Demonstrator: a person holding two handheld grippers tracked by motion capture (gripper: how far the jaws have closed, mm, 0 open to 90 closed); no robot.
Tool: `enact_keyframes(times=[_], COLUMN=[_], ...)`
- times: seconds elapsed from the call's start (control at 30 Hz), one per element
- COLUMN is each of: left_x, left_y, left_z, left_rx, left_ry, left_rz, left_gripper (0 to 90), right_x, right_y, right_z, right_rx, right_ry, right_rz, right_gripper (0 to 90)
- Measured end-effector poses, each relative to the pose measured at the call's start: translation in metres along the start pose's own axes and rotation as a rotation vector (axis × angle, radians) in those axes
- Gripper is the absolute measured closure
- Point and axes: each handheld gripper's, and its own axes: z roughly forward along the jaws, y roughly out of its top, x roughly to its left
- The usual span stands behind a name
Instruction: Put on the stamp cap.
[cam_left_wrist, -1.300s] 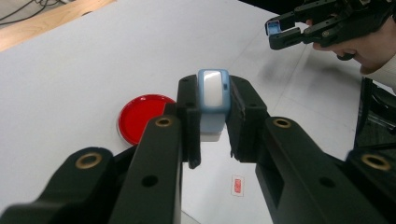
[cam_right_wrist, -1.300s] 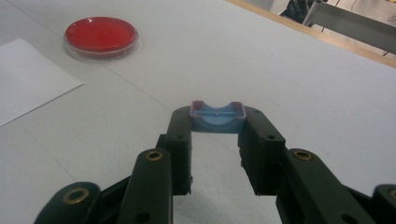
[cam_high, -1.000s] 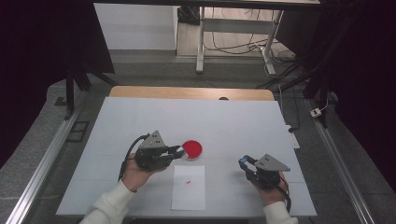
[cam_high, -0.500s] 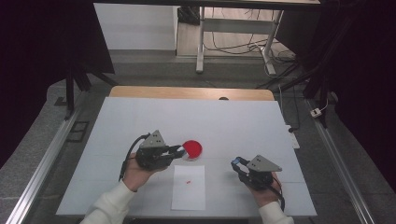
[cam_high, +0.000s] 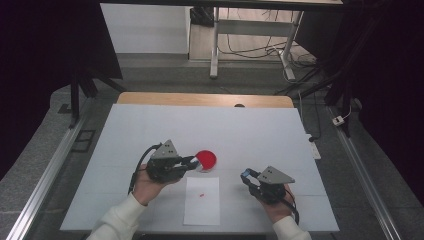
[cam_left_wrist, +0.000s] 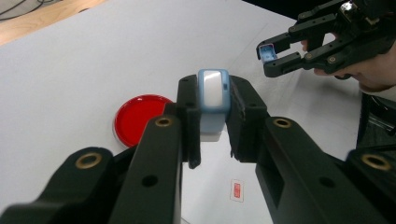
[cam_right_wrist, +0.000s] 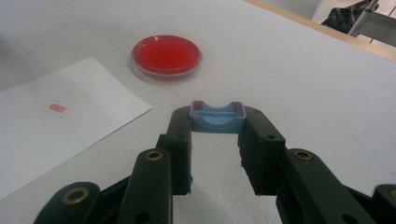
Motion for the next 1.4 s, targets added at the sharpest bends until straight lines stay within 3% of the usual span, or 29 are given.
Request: enact_keyframes(times=[0.5,0.83,1.4], left_x=[0.0,-0.001,-0.003], left_y=[0.0,0.002,0.002], left_z=[0.002,0.003,0.01], left_rx=[-0.003,-0.007,-0.001], left_ry=[0.001,0.002,-0.003], left_rz=[-0.001,-0.001,0.001], left_gripper=[75.8,75.8,75.8], right_x=[0.017,0.028,0.047], right_y=[0.006,0.01,0.014], right_z=[0.013,0.019,0.034], right_rx=[-0.007,-0.016,-0.006], right_ry=[0.039,0.039,0.063], right_rz=[-0.009,-0.016,-0.061], right_gripper=[65.6,65.6,65.5])
